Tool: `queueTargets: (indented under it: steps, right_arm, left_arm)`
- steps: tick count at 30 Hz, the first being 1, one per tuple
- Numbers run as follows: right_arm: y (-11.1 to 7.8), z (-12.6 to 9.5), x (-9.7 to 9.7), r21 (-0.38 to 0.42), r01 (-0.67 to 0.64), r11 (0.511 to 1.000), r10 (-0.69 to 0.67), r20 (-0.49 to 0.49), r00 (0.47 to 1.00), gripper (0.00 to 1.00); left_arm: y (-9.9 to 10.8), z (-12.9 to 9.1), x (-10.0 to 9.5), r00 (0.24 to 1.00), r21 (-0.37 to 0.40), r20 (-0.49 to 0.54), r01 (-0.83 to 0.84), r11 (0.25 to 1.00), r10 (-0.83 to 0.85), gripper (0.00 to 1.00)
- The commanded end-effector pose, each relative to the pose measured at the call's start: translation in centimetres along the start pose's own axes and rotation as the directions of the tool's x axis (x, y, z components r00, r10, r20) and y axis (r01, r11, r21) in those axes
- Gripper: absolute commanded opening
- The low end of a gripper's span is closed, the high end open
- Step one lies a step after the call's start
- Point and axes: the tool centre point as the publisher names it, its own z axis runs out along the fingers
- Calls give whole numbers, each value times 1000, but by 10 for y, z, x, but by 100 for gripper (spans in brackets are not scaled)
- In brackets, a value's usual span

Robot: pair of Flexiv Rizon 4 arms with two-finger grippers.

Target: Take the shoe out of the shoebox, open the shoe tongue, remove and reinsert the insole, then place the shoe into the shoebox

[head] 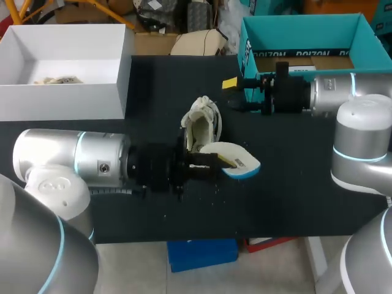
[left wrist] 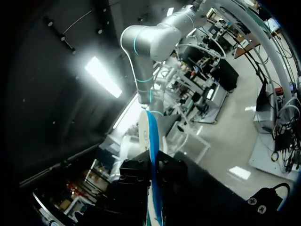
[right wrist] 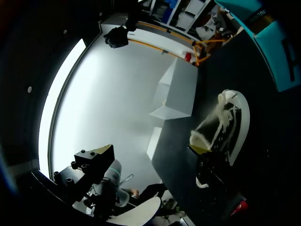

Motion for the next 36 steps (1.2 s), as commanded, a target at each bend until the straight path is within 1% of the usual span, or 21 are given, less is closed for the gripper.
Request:
queueTargets:
  steps: [1,2,5,7,8,10,11,13,14,15,17,19,25,31,36]
  right_arm:
    - [-1,2,-1,-3,0,1000,0,1,1000,100]
    - [-1,2,-1,-3,0,1000,0,1,1000,100]
    - [-1,2,-1,-3,0,1000,0,1,1000,100]
    - [-1,2,-1,-3,0,1000,0,1,1000,100]
    - [-1,2,-1,-3,0,1000,0,1,1000,100]
    - [-1,2,-1,-3,0,1000,0,1,1000,100]
    - [-1,2,-1,-3,0,1000,0,1,1000,100]
    - [-1,2,-1,-3,0,1000,0,1,1000,100]
    - [-1,2,-1,-3,0,1000,0,1,1000,100]
    - [-1,2,-1,-3,0,1000,0,1,1000,100]
    - [-1,2,-1,-3,0,1000,0,1,1000,100]
    - [-1,2,-1,-3,0,1000,0,1,1000,100]
    - [-1,2,-1,-3,0,1000,0,1,1000,100]
    - [-1,2,-1,-3,0,1000,0,1,1000,100]
    - [-1,2,-1,-3,0,1000,0,1,1000,100]
  left_arm:
    - [11,4,28,988,-50,-2,-153,987,153,0]
    - [15,2,31,981,-72,-11,-195,978,195,0]
    - [26,-9,39,959,-71,6,-284,956,285,0]
    - [33,-14,45,923,-67,-49,-385,920,383,0]
    - [36,-15,47,914,-34,-44,-404,914,403,0]
    - [40,-19,50,862,-40,-111,-502,864,495,0]
    - [43,-20,51,852,-26,-115,-516,856,510,0]
    - [48,-23,51,808,-31,-166,-577,816,565,0]
    - [51,-25,51,801,-24,-166,-586,810,575,0]
    - [56,-28,52,781,-23,-193,-609,793,594,0]
    - [63,-32,54,769,-2,-204,-619,785,606,0]
    - [71,-38,56,754,3,-219,-634,774,619,0]
    - [90,-52,59,733,-3,-241,-656,754,637,0]
    - [116,-69,55,744,-24,-225,-649,760,629,0]
    - [137,-75,48,742,-24,-216,-654,756,635,0]
